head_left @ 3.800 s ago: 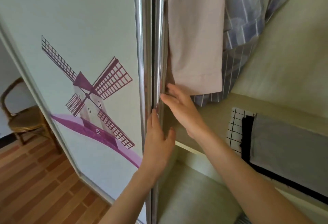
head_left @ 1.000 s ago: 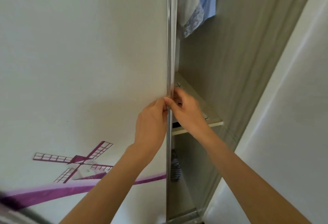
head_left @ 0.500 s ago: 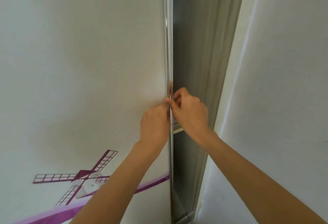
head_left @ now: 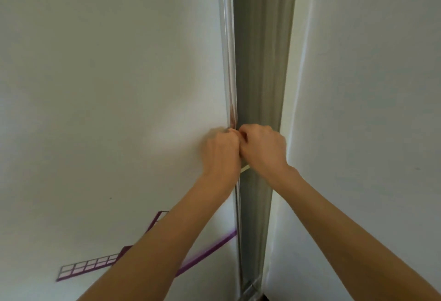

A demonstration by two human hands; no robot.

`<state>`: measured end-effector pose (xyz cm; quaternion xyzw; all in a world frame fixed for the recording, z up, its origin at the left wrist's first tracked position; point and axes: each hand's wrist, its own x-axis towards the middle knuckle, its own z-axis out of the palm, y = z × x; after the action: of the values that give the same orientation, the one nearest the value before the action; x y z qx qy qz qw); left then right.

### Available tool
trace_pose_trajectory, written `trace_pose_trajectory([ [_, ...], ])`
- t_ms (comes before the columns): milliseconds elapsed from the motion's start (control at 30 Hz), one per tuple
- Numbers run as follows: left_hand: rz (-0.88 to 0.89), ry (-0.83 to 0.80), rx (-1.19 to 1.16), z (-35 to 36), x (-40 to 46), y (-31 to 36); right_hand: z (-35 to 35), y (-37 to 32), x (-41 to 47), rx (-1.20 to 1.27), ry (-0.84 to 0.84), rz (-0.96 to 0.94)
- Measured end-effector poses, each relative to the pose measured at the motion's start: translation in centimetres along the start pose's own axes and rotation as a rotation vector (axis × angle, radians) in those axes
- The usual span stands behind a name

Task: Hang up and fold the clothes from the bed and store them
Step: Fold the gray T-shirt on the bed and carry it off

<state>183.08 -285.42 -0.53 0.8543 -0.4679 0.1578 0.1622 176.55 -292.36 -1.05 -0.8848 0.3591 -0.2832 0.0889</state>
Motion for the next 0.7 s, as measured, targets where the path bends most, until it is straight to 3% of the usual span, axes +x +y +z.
trace_pose_trajectory([
  [400,0.122,-0.035,-0.075,1.5,2.0,3.3,-0.2,3.8,2.3,-0.017,0.058,0.175],
  [700,0.076,-0.016,-0.023,2.5,3.5,4.0,-0.8,3.9,2.9,-0.072,0.008,0.134],
])
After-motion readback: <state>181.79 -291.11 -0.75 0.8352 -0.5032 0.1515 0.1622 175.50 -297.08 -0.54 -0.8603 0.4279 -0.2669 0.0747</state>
